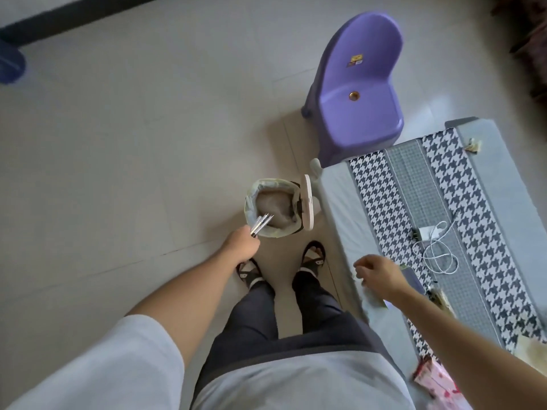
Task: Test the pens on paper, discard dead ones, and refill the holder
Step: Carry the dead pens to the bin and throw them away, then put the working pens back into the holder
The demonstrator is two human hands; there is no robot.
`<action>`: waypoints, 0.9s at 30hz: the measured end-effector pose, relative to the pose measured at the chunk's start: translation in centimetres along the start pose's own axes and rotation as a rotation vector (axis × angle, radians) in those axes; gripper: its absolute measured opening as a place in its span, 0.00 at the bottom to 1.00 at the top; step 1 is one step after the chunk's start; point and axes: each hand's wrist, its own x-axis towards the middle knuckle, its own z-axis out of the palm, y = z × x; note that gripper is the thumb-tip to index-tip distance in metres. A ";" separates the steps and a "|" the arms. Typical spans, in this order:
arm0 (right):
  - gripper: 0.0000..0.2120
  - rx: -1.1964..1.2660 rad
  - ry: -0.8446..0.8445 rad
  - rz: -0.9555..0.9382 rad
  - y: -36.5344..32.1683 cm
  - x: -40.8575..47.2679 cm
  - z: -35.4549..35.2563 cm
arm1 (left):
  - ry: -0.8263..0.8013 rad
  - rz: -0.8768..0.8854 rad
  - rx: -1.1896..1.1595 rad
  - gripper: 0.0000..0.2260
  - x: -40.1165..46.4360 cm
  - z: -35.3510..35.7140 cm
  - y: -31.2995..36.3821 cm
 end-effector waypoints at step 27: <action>0.07 0.062 0.042 0.145 -2.9 -3.7 2.2 | -0.237 0.105 0.138 0.08 -0.7 -3.4 -4.7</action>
